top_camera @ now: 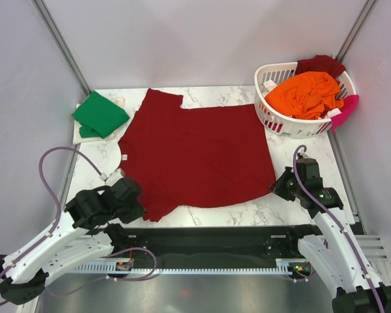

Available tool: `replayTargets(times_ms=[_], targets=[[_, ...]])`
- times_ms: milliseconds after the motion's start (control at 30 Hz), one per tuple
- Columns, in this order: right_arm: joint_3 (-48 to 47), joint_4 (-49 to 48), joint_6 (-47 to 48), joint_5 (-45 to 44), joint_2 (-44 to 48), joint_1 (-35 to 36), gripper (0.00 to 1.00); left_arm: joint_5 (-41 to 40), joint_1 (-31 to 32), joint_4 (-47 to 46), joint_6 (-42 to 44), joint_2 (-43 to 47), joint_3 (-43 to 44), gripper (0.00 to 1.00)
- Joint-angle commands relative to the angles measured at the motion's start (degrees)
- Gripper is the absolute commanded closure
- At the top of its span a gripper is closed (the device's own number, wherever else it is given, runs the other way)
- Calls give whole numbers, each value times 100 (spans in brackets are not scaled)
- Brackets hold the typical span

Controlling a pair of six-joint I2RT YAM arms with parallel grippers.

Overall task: Fold and stack the t-shirts
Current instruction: Flatten the tshirt out, then fold the tshirt

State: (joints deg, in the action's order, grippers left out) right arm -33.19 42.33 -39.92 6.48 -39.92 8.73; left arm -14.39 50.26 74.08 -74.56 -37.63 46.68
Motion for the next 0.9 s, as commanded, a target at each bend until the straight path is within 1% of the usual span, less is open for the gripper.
replayTargets(times_ms=[0, 100, 167, 200, 267, 300, 333, 367, 400, 433, 467, 500, 533, 567, 600, 667, 700, 767, 800, 867], targets=[[-258, 557, -68, 178, 204, -3, 100, 7, 1, 993, -67, 290, 543, 98], [-354, 523, -121, 161, 257, 6, 100, -230, 1, 1099, -23, 265, 850, 98], [-460, 338, -104, 108, 12, -3, 100, -432, 1, 1003, 108, 37, 1061, 98], [-608, 199, -95, 64, -111, -12, 100, -520, 1, 951, 248, -225, 1159, 98], [-793, 5, -7, 38, -533, -3, 100, -801, 1, 836, 389, -542, 1491, 97], [-977, -92, 19, 20, -682, -12, 100, -924, 1, 810, 486, -692, 1615, 96], [-1083, -258, 37, -67, -1023, -12, 100, -1238, -7, 801, 652, -1041, 1747, 94], [-1197, -321, 107, -120, -1200, -21, 100, -1381, -16, 766, 749, -1210, 2044, 92], [-1399, -400, 142, -156, -1359, -12, 100, -1495, -51, 705, 907, -1369, 2195, 91], [-1496, -575, 151, -182, -1526, -3, 100, -1583, -95, 652, 1248, -1562, 2345, 90], [-1602, -646, 204, -234, -1849, -12, 100, -1654, -295, 468, 1469, -1885, 2598, 90], [-1786, -725, 213, -278, -2000, -3, 100, -1585, -471, 319, 1732, -2071, 2697, 90], [-1883, -839, 230, -331, -2315, -3, 100, -1584, -917, 317, 1735, -2212, 2759, 90], [-1971, -892, 257, -419, -2458, -3, 100, -1584, -1200, 317, 1735, -2484, 2820, 90], [-2137, -997, 300, -454, -2746, -3, 100, -1584, -1734, 317, 1735, -2591, 2821, 90], [-2296, -1086, 310, -490, -3029, -3, 100, -1584, -2098, 317, 1735, -2871, 2873, 90], [-2410, -1173, 318, -516, -3152, -3, 100, -279, -2212, -971, 3832, -3160, 2926, 97], [-2499, -1270, 318, -542, -3486, -12, 100, -231, -2467, -1089, 4072, -3531, 3109, 97], [-2578, -1349, 318, -577, -3592, -12, 100, -196, -2529, -1202, 4273, -3898, 3198, 97], [-2657, -1411, 336, -613, -3891, -12, 100, 23, -2696, -1335, 4485, -4234, 3460, 97]])
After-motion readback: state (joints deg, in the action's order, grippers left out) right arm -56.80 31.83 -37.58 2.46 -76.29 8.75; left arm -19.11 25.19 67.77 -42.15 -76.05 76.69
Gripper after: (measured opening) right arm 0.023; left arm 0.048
